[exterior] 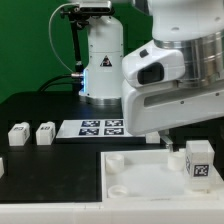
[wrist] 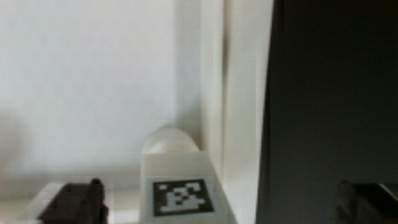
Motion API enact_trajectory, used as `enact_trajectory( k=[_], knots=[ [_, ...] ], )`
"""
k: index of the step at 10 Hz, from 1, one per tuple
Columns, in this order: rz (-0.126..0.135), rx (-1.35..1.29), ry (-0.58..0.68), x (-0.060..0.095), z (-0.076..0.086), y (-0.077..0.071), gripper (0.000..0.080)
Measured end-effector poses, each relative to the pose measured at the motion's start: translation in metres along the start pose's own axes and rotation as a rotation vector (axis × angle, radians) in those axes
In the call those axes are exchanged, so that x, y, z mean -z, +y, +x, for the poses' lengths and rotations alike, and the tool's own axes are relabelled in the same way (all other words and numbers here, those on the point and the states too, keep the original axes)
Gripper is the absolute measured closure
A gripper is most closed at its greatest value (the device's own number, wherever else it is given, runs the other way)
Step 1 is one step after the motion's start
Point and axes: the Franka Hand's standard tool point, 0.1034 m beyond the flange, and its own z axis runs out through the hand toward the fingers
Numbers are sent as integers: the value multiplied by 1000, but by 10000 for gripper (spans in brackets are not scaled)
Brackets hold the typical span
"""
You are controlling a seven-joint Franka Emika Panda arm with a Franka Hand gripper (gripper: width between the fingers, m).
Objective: Assemble one leg
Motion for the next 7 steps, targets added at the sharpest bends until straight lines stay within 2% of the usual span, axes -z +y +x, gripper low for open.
enact_trajectory(
  k=[2, 5, 7],
  knots=[
    [0, -4, -2, -1, 0, 0, 150],
    [-3, -62, -2, -10, 10, 9, 150],
    [-18, -97, 20, -10, 13, 5, 150]
  ],
)
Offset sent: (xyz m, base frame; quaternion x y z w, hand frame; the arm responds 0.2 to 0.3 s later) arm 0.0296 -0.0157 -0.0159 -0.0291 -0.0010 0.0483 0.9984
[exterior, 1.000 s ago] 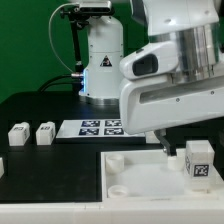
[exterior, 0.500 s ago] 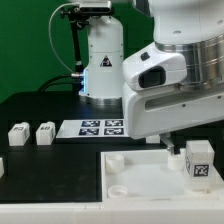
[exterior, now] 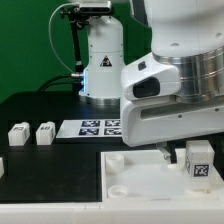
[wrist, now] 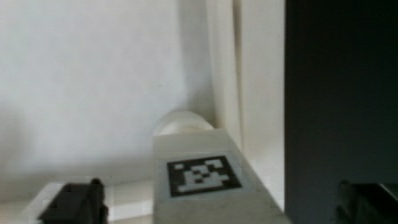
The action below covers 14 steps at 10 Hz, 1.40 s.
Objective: Assemble one leg
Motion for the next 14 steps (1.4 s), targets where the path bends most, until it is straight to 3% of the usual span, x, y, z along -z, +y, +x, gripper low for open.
enact_trajectory(
  k=[2, 4, 5, 6, 9, 10, 11, 12, 14],
  knots=[
    [0, -6, 8, -2, -1, 0, 150],
    [0, -58, 7, -2, -1, -1, 411],
    [-2, -109, 8, -2, -1, 1, 411],
    [-3, -197, 8, -2, -1, 3, 498],
    [10, -468, 63, -3, -1, 8, 501],
    [30, -643, 86, -5, -6, 6, 501],
    [82, -830, 131, -5, -3, 4, 501],
    [172, -1010, 193, -4, 0, 6, 503],
    [245, -1249, 195, -6, -2, 2, 502]
  ],
)
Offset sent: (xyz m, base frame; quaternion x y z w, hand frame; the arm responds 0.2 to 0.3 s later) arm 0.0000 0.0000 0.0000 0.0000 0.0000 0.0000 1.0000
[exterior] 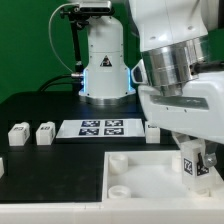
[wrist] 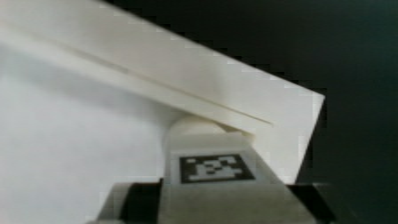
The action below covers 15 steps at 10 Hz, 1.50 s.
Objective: Assemble one leg
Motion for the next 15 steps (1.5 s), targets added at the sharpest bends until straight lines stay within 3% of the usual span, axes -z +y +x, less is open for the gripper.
enact_trajectory(
  k=[2, 4, 5, 6, 7, 10, 11, 14, 15],
  knots=[
    [0, -21, -5, 0, 0, 0, 502],
    [-4, 28, -7, -1, 0, 0, 271],
    [-57, 214, -57, -1, -2, -2, 188],
    [-114, 394, -79, 1, -6, -7, 188],
    [-91, 520, -70, 0, -5, -13, 156],
    [-87, 798, -83, 0, -2, -11, 151],
    [-121, 998, -59, 4, 3, -13, 151],
    [-154, 1298, -42, 5, 15, -13, 151],
    [-154, 1290, -42, 5, 14, -13, 274]
  ],
)
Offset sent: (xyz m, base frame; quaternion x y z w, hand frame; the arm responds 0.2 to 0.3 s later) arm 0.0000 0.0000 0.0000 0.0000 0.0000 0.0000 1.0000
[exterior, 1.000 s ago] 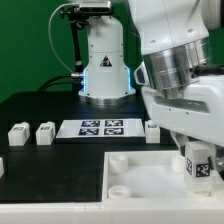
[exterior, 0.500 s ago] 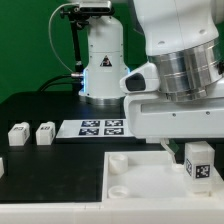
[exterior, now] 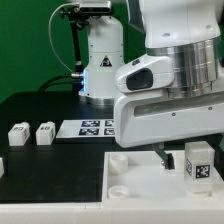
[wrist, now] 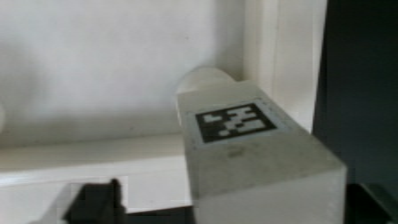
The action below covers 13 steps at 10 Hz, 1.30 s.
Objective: Assemble one leg
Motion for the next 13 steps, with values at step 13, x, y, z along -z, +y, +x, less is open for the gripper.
enact_trajectory(
  k=[13],
  knots=[
    [32, -1495, -13, -4, -8, 0, 506]
  ],
)
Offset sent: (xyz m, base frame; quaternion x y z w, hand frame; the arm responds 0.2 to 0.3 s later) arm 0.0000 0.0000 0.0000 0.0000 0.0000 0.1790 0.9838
